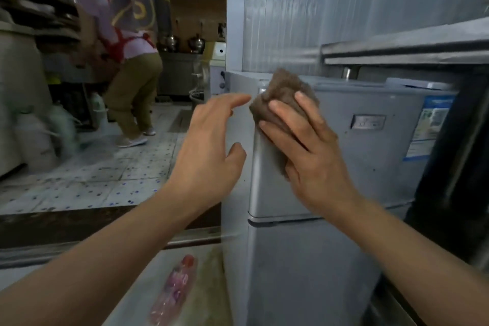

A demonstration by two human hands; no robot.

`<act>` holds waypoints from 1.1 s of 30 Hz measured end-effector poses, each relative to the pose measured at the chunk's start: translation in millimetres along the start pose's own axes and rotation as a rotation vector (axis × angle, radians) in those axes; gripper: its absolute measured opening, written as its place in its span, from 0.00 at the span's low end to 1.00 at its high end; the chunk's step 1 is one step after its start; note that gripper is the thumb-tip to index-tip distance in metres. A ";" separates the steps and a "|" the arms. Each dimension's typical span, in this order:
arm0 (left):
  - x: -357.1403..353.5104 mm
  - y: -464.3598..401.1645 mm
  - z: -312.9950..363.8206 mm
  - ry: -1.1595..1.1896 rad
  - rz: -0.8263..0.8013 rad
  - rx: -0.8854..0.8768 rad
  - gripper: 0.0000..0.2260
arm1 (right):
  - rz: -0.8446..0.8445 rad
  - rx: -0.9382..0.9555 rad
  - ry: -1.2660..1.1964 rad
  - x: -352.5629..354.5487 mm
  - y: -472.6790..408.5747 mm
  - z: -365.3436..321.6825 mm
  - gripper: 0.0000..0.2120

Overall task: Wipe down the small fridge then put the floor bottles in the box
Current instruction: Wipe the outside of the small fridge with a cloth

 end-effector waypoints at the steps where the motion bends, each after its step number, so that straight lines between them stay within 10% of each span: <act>1: -0.1 3.6 -0.2 -0.008 -0.001 -0.013 0.28 | -0.008 0.008 -0.013 -2.9 11.3 -3.2 0.17; 14: -8.3 -18.9 9.8 -0.207 0.063 -0.113 0.35 | -0.133 0.160 0.168 -25.8 89.0 -15.3 0.33; 25: -20.9 -38.4 18.3 -0.135 0.246 -0.121 0.19 | 0.027 -0.192 0.155 -2.3 30.3 38.8 0.24; 33: -30.5 -40.0 36.0 -0.407 0.300 -0.173 0.17 | -0.032 -0.870 0.022 18.9 83.0 137.5 0.29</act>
Point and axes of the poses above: each hand's wrist, its own y-axis away from the middle knuckle, its own x-axis out of the back of the hand, z = x × y, the point moved 4 cm from there along -y, towards the middle knuckle, and after that the axes turned 14 degrees about y, right-handed, at the moved point
